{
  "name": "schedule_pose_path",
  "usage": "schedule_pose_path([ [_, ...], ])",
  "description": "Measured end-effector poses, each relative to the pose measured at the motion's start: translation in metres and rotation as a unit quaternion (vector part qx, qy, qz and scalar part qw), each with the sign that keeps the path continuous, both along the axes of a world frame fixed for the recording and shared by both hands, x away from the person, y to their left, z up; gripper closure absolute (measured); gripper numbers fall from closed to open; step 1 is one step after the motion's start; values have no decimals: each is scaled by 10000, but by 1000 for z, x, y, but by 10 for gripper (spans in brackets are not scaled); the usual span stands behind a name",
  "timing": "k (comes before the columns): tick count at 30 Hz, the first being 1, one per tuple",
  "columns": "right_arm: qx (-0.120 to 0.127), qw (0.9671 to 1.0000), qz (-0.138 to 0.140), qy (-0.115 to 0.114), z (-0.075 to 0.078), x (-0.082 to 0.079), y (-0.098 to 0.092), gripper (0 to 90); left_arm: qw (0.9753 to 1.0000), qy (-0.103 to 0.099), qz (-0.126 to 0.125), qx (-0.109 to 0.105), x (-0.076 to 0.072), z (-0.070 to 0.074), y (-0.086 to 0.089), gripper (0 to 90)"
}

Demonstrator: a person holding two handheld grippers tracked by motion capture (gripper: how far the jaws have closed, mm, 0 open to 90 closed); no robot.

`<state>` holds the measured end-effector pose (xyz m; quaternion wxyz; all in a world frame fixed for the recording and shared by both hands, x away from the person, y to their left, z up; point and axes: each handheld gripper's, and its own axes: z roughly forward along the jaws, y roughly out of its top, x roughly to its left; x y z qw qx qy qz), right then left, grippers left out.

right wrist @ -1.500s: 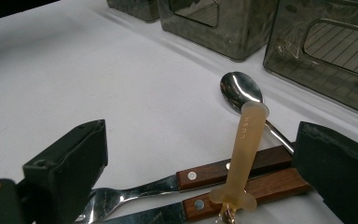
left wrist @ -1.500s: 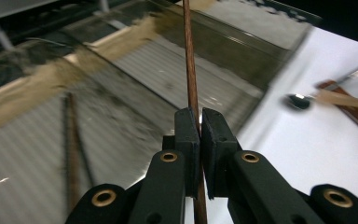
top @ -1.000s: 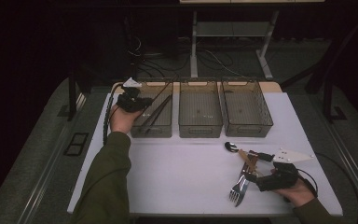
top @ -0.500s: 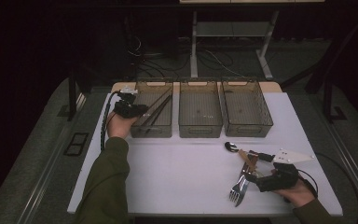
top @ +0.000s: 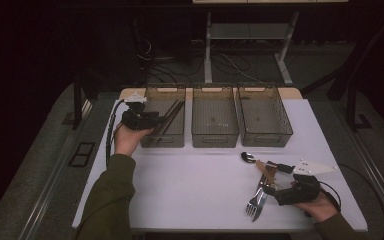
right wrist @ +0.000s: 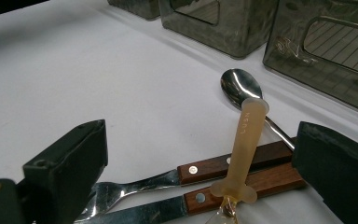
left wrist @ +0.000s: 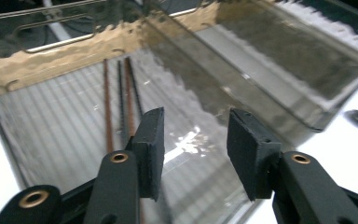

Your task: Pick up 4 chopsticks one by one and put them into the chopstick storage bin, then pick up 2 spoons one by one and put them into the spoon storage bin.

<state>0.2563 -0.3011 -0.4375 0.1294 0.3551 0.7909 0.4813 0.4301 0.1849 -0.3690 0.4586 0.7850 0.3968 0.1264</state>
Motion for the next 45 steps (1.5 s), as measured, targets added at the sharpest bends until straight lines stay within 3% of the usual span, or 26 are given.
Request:
schedule_pose_path([
  [8,-12,10000,-7,9,0,0,0,36,9994,-105,-279,-176,-25,4,-5,488],
  [17,-14,10000,-6,20,0,0,0,36,9981,-306,-501,-158,-60,0,-10,423],
  [21,-11,10000,-4,17,0,0,0,36,9978,-337,-565,-48,-76,-6,-11,374],
  [27,-9,10000,-1,69,1,2,-1,36,9968,-296,-733,-112,-99,-20,-11,321],
  [33,-62,9999,58,149,5,-1,-3,36,9952,-418,-878,-80,-122,-27,-10,272],
  [39,-169,9995,41,251,8,2,-3,37,9944,-296,-1018,-17,-138,-41,-10,206],
  [45,-321,9990,-78,310,13,9,-2,144,9944,-302,-1008,1,-149,-50,-12,133],
])
